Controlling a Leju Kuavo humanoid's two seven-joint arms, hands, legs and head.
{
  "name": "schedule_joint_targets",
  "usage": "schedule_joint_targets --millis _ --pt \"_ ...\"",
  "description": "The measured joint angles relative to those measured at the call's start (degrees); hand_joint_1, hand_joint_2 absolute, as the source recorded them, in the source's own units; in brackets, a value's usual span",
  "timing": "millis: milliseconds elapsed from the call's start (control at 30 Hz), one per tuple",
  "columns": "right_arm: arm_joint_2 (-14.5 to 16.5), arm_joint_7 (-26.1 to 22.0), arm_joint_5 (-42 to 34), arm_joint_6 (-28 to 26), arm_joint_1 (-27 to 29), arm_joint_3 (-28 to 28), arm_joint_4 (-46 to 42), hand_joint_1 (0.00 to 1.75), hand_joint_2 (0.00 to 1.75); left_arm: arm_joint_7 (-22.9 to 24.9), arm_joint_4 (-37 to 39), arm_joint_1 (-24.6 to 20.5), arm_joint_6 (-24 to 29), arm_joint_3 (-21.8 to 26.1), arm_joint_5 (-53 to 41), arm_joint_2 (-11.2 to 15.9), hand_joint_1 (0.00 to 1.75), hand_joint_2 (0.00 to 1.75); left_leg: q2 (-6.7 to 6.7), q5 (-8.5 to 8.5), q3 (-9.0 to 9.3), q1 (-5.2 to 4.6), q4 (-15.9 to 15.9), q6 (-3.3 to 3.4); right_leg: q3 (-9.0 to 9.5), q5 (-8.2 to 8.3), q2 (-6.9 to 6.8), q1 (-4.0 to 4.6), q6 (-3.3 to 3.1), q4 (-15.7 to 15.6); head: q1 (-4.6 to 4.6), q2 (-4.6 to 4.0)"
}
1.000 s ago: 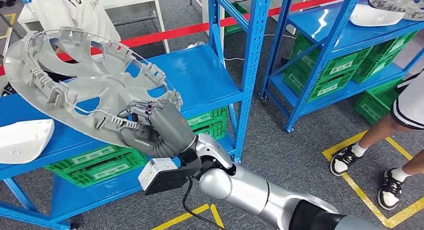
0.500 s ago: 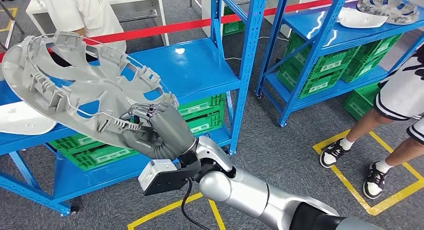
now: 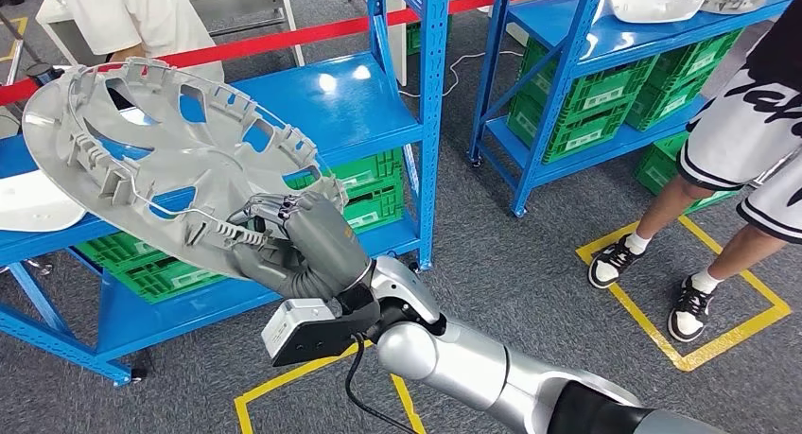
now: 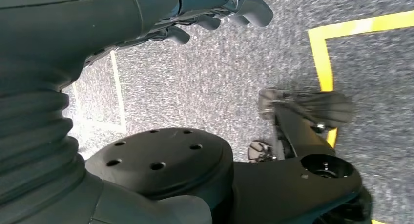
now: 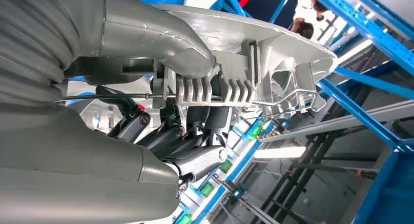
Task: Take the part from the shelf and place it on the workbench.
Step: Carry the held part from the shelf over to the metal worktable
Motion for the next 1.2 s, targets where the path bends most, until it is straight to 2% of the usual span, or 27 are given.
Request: schedule_joint_targets --millis 33,67,100,133,167,233,300,367,400,500,533,567,600,633,667,733,767,800,867,900,933,1000,1033,1067,1100,1167,1200 --pt "-0.09 0.01 -0.15 -0.09 0.02 -0.09 0.1 1.75 1.75 0.05 0.0 -0.03 -0.01 -0.01 -0.24 0.0 0.0 1.75 0.0 -0.99 -0.22 0.05 3.04 -0.17 -0.92 0.76 -0.01 0.0 0.07 0.05 -0.01 0.0" --pt "-0.21 0.02 -0.31 -0.22 0.09 -0.21 0.19 1.75 1.75 0.1 -0.01 -0.05 -0.03 -0.01 -0.53 0.02 0.0 1.75 0.01 -0.55 0.3 0.1 4.68 -0.26 -1.85 1.51 -0.03 -0.01 0.19 0.12 -0.01 0.0" --pt "-0.37 0.03 -0.43 -0.39 0.21 -0.38 0.26 1.75 1.75 0.14 -0.01 -0.06 -0.06 -0.02 -0.82 0.05 0.0 1.75 0.01 0.94 1.69 0.15 4.42 -0.29 -2.8 2.21 -0.04 -0.03 0.35 0.2 0.01 0.0" --pt "-0.57 0.05 -0.5 -0.62 0.39 -0.62 0.29 1.75 1.75 0.17 -0.02 -0.07 -0.11 -0.02 -1.13 0.11 0.0 1.75 0.0 2.61 4.03 0.21 2.29 -0.25 -3.71 2.88 -0.04 -0.07 0.54 0.32 0.01 0.0" --pt "-0.75 0.07 -0.54 -0.87 0.6 -0.88 0.27 1.75 1.75 0.19 -0.04 -0.11 -0.16 -0.03 -1.44 0.17 0.0 1.75 -0.06 3.23 7.03 0.24 -1.37 -0.15 -4.48 3.48 -0.03 -0.09 0.8 0.48 0.02 0.0" --pt "-1.21 0.1 -0.49 -1.66 1.2 -1.45 0.09 1.75 1.75 0.33 -0.07 -0.29 -0.38 -0.1 -2.19 0.26 0.0 1.75 -0.35 2.02 12.53 0.01 -9.37 0.38 -5.43 4.63 -0.06 -0.06 1.46 0.69 0.09 0.0" --pt "-1.91 -0.06 -0.39 -2.76 2.11 -1.94 -0.24 1.75 1.75 0.6 -0.08 -0.48 -0.57 -0.2 -2.94 0.32 0.0 1.75 -0.56 0.96 14.06 -0.37 -12.65 1.35 -5.63 5.89 -0.1 -0.02 2.26 0.39 0.14 0.0" --pt "-2.81 -0.4 -0.34 -3.69 3.22 -2.37 -0.56 1.75 1.75 0.78 -0.06 -0.53 -0.66 -0.22 -3.35 0.39 0.0 1.75 -0.27 2.01 13.06 -0.34 -12.59 2.59 -5.99 5.95 -0.04 -0.17 3.01 0.41 -0.02 0.0" --pt "-3.25 -0.53 -0.33 -3.97 3.77 -2.58 -0.74 1.75 1.75 0.81 -0.05 -0.55 -0.68 -0.22 -3.43 0.41 0.0 1.75 -0.07 2.69 12.44 -0.28 -12.65 3.16 -6.53 4.28 0.01 -0.27 3.29 1.54 -0.05 0.0" --pt "-4.29 -0.75 -0.29 -4.47 5.09 -2.93 -1.23 1.75 1.75 0.82 -0.04 -0.66 -0.73 -0.23 -3.57 0.43 0.0 1.75 0.37 4.98 9.97 -0.34 -12.6 4.04 -8.96 -4.74 0.09 -0.3 3.79 10.97 0.02 0.0" --pt "-4.56 -0.78 -0.26 -4.63 5.51 -3.01 -1.33 1.75 1.75 0.82 -0.03 -0.7 -0.77 -0.24 -3.63 0.43 0.0 1.75 0.43 5.75 9.01 -0.42 -12.5 4.1 -9.32 -6.18 0.1 -0.27 3.86 14.34 0.04 0.0" --pt "-4.83 -0.8 -0.22 -4.84 5.96 -3.11 -1.44 1.75 1.75 0.81 -0.03 -0.72 -0.85 -0.24 -3.69 0.44 0.0 1.75 0.46 6.51 7.9 -0.49 -12.36 4.1 -9.0 -6.05 0.1 -0.26 3.83 16.45 0.06 0.0" --pt "-5.07 -0.81 -0.19 -5.03 6.38 -3.23 -1.54 1.75 1.75 0.8 -0.03 -0.74 -0.95 -0.24 -3.73 0.46 0.0 1.75 0.47 7.22 6.82 -0.56 -12.16 4.04 -7.81 -4.73 0.09 -0.22 3.71 16.72 0.08 0.0" --pt "-5.25 -0.82 -0.16 -5.16 6.72 -3.33 -1.66 1.75 1.75 0.79 -0.02 -0.74 -1.03 -0.24 -3.75 0.48 0.0 1.75 0.46 7.85 5.77 -0.61 -11.91 3.95 -5.68 -3.1 0.09 -0.16 3.48 15.07 0.1 0.0" --pt "-5.37 -0.82 -0.15 -5.26 6.94 -3.43 -1.85 1.75 1.75 0.77 -0.03 -0.77 -1.1 -0.24 -3.76 0.49 0.0 1.75 0.47 8.42 4.86 -0.64 -11.6 3.81 -2.59 -2.23 0.09 -0.05 3.14 11.63 0.11 0.0" --pt "-5.43 -0.78 -0.11 -5.31 7.11 -3.57 -2.35 1.75 1.75 0.71 -0.03 -0.83 -1.15 -0.24 -3.74 0.49 0.0 1.75 0.43 9.41 3.68 -0.77 -11.15 3.32 3.35 -3.33 0.08 0.35 2.47 3.43 0.18 0.0" --pt "-5.44 -0.76 -0.08 -5.32 7.09 -3.63 -2.58 1.75 1.75 0.7 -0.03 -0.87 -1.16 -0.24 -3.71 0.49 0.0 1.75 0.43 9.94 3.41 -0.76 -11.12 2.98 4.88 -4.2 0.09 0.56 2.21 0.81 0.27 0.0" --pt "-5.44 -0.72 -0.03 -5.32 7.07 -3.67 -2.72 1.75 1.75 0.73 -0.02 -0.87 -1.17 -0.24 -3.69 0.5 0.0 1.75 0.42 10.51 3.26 -0.75 -11.27 2.59 5.24 -4.49 0.1 0.76 1.99 -0.42 0.36 0.0" --pt "-5.45 -0.62 0.09 -5.18 6.88 -3.7 -2.78 1.75 1.75 0.81 0.01 -0.78 -1.18 -0.24 -3.67 0.58 0.0 1.75 0.32 10.96 2.94 -0.64 -11.43 1.83 4.35 -3.34 0.01 0.6 1.34 -0.74 0.41 0.0" --pt "-5.45 -0.54 0.12 -5.08 6.71 -3.7 -2.78 1.75 1.75 0.88 0.03 -0.72 -1.17 -0.24 -3.67 0.62 0.0 1.75 0.21 9.78 2.59 -0.59 -10.74 1.49 3.83 -2.62 -0.06 0.44 0.89 -0.89 0.29 0.0" --pt "-5.44 -0.47 0.13 -5.0 6.51 -3.7 -2.78 1.75 1.75 0.94 0.05 -0.68 -1.16 -0.24 -3.67 0.67 0.0 1.75 0.09 7.46 2.04 -0.52 -9.02 1.17 3.19 -1.86 -0.14 0.24 0.55 -1.04 0.15 0.0" --pt "-5.43 -0.28 0.11 -4.94 6.25 -3.7 -2.78 1.75 1.75 1.08 0.07 -0.74 -1.13 -0.24 -3.67 0.71 0.0 1.75 -0.01 1.37 0.63 -0.29 -2.56 0.64 1.54 -0.4 -0.22 0.18 0.25 -0.97 -0.03 0.0" --pt "-5.43 -0.18 0.12 -4.93 6.2 -3.7 -2.78 1.75 1.75 1.11 0.07 -0.8 -1.09 -0.24 -3.68 0.71 0.0 1.75 -0.01 -0.46 0.18 -0.23 0.88 0.44 0.62 0.33 -0.26 0.18 0.3 -0.89 -0.05 0.0" --pt "-5.43 -0.07 0.12 -4.92 6.18 -3.7 -2.78 1.75 1.75 1.15 0.07 -0.87 -1.03 -0.24 -3.68 0.72 0.0 1.75 0.0 -0.79 0.24 -0.19 3.36 0.32 -0.34 1.05 -0.29 0.18 0.36 -0.78 -0.05 0.0" --pt "-5.43 0.01 0.13 -4.91 6.15 -3.69 -2.77 1.75 1.75 1.19 0.06 -0.92 -0.97 -0.24 -3.66 0.72 0.0 1.75 0.0 0.24 1.11 -0.16 4.1 0.27 -1.29 1.74 -0.32 0.18 0.46 -0.64 -0.05 0.0" --pt "-5.37 0.12 0.13 -4.82 6.03 -3.7 -2.73 1.75 1.75 1.26 0.04 -1.02 -0.79 -0.24 -3.51 0.75 0.0 1.75 -0.02 3.28 5.68 -0.12 -0.01 0.41 -3.18 3.09 -0.34 0.16 0.76 -0.32 -0.04 0.0" --pt "-5.29 0.13 0.12 -4.77 5.9 -3.7 -2.72 1.75 1.75 1.29 0.03 -1.09 -0.72 -0.24 -3.4 0.78 0.0 1.75 -0.06 3.47 8.97 -0.19 -4.28 0.58 -3.93 3.69 -0.33 0.21 1.0 -0.18 -0.03 0.0"
